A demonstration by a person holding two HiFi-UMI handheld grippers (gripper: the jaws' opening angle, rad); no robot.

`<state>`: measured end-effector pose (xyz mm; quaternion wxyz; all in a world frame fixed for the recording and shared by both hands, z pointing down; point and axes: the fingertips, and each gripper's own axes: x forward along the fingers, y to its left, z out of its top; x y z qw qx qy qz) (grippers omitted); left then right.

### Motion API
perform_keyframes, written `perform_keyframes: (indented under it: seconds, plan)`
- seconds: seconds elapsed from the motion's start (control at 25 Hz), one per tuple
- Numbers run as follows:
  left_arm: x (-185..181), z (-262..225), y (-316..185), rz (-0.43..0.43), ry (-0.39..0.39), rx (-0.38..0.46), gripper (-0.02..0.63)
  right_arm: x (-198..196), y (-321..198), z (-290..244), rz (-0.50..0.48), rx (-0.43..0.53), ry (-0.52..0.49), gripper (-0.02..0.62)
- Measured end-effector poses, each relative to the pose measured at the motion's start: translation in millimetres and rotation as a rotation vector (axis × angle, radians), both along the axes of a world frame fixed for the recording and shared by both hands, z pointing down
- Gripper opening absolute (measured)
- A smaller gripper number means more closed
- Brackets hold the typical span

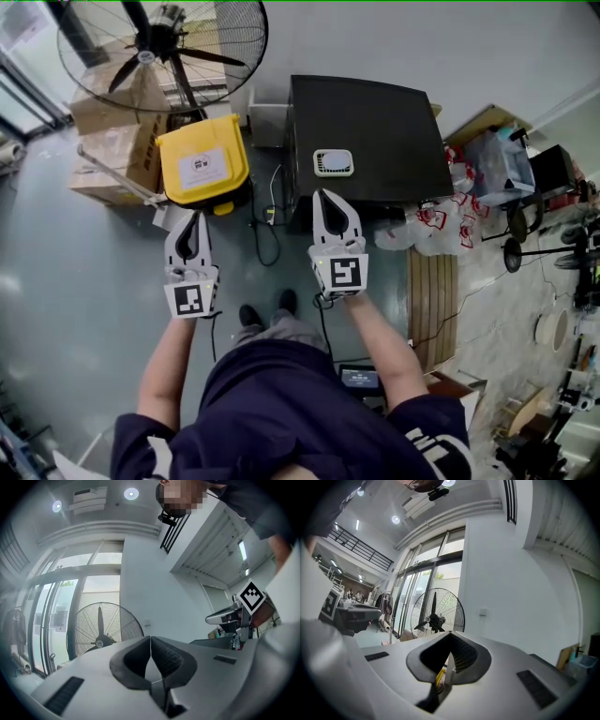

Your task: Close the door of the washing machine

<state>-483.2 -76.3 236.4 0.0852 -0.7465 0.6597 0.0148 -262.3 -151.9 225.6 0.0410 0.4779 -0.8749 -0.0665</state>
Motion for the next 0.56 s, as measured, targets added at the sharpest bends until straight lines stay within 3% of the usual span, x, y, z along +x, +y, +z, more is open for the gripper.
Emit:
perform_keyframes:
  seconds: [0.56]
  plan:
    - [-5.0,0.8,3.1,-0.013,0.01,-0.001,0.027,-1.1,4.5,3.0,0.014,-0.042,0.046,0.018]
